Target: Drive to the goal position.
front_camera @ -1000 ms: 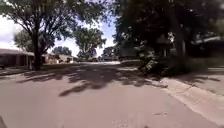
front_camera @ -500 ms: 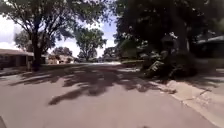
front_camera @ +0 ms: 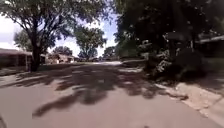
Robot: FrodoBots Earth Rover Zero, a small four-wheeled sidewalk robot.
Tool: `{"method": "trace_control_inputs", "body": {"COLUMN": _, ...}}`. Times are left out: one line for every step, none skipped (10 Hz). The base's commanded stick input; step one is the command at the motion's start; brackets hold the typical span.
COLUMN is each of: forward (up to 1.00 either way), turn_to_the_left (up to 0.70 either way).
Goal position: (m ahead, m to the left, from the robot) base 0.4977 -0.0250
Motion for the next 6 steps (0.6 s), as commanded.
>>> {"method": "trace_control_inputs", "body": {"forward": 0.7, "turn_to_the_left": 0.0}}
{"method": "trace_control_inputs", "body": {"forward": 0.7, "turn_to_the_left": 0.0}}
{"method": "trace_control_inputs", "body": {"forward": 0.7, "turn_to_the_left": 0.0}}
{"method": "trace_control_inputs", "body": {"forward": 0.7, "turn_to_the_left": 0.0}}
{"method": "trace_control_inputs", "body": {"forward": 0.7, "turn_to_the_left": 0.0}}
{"method": "trace_control_inputs", "body": {"forward": 0.7, "turn_to_the_left": 0.0}}
